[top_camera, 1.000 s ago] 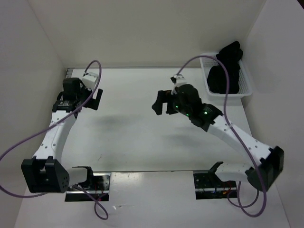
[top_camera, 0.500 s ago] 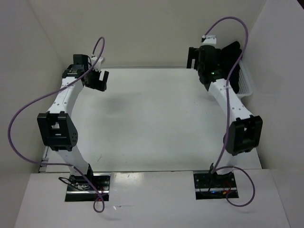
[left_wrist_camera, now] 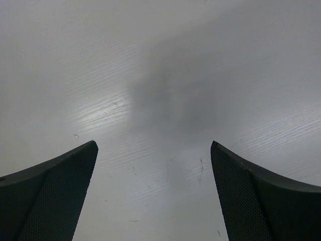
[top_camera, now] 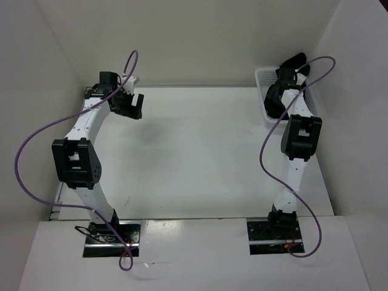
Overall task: Fold and stack the shorts
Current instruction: Grab the shorts from the pile
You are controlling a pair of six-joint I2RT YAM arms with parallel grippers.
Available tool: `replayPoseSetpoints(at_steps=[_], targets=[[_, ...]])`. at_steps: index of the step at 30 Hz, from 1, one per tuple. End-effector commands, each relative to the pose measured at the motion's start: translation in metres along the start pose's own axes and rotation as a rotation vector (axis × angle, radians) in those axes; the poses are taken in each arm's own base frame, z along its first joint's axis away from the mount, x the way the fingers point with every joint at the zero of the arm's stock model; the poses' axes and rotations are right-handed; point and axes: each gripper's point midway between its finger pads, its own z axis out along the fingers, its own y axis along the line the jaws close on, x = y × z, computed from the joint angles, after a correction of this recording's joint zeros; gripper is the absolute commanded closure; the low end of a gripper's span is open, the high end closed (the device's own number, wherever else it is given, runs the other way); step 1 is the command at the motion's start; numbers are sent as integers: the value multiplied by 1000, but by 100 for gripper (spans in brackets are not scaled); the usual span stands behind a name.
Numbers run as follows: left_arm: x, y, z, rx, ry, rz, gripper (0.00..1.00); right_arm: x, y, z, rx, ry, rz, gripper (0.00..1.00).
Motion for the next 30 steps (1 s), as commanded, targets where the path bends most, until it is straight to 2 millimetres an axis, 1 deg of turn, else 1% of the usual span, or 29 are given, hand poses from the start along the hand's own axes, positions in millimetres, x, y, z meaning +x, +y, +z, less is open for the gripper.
replayPoseSetpoints(at_steps=[1,2,3,4,5,6,7,8,10,11,12,13,14,15,16,17,18,19,20,21,22,23,24,25,26,27,28,29,30], targets=[[-7,-2,2,14,-23,-3,0,-23,21,-2,-33,-31,67,11],[-5,-2,5,16,-15,-6,0,-20,23,3,-40,-22,65,11],[-5,-2,5,16,-15,-6,0,-11,23,14,-32,-5,59,11],[-5,-2,5,16,-15,-6,0,-15,25,15,-35,-11,61,11],[-5,-3,5,25,-17,-6,0,-12,26,19,-31,-4,58,11],[-5,-3,5,25,-17,-6,0,-2,24,28,-18,22,49,11],[-5,-3,5,25,-17,-6,0,-7,27,29,-24,9,63,12],[-1,-4,7,28,-7,-8,0,0,25,32,-15,27,56,14],[-1,-4,7,28,-7,-8,0,1,26,35,-15,27,56,29],[2,-5,8,30,2,-11,0,8,23,39,-4,48,48,38],[2,-5,8,30,2,-11,0,5,25,38,-8,40,62,60],[2,-5,8,30,2,-11,0,6,22,38,-17,59,67,70],[2,-5,8,30,2,-11,0,7,23,38,-26,65,67,79],[2,-5,8,30,2,-11,0,2,24,31,-30,58,69,86],[2,-5,8,30,2,-11,0,-4,27,25,-48,52,74,98],[2,-5,8,30,2,-11,0,-10,27,18,-54,41,77,100],[-4,-4,4,26,-15,-6,0,-37,31,-4,-87,-21,83,100],[-4,-4,4,26,-15,-6,0,-50,28,-15,-82,-59,72,100],[-5,-2,4,14,-22,-4,0,-68,36,-34,-99,-114,65,100],[-5,-2,4,14,-22,-4,0,-101,48,-73,-142,-214,71,100],[-11,-2,-1,10,-39,1,0,-120,47,-95,-129,-286,48,100],[-11,-2,-1,10,-39,1,0,-136,51,-116,-137,-343,37,100],[-15,-1,-3,8,-48,3,0,-155,65,-146,-175,-423,29,100],[-17,-1,-2,6,-56,5,0,-184,64,-189,-190,-520,42,100],[-21,0,-4,3,-65,7,0,-198,67,-215,-197,-579,2,100],[-25,2,-6,-8,-74,10,0,-209,79,-246,-234,-645,1,100],[-25,2,-6,-9,-74,10,0,-230,78,-291,-265,-728,19,100],[-34,3,-12,-16,-103,17,0,-239,79,-315,-279,-776,-7,100],[-37,5,-14,-28,-109,19,0,-246,82,-338,-313,-809,-4,100]])
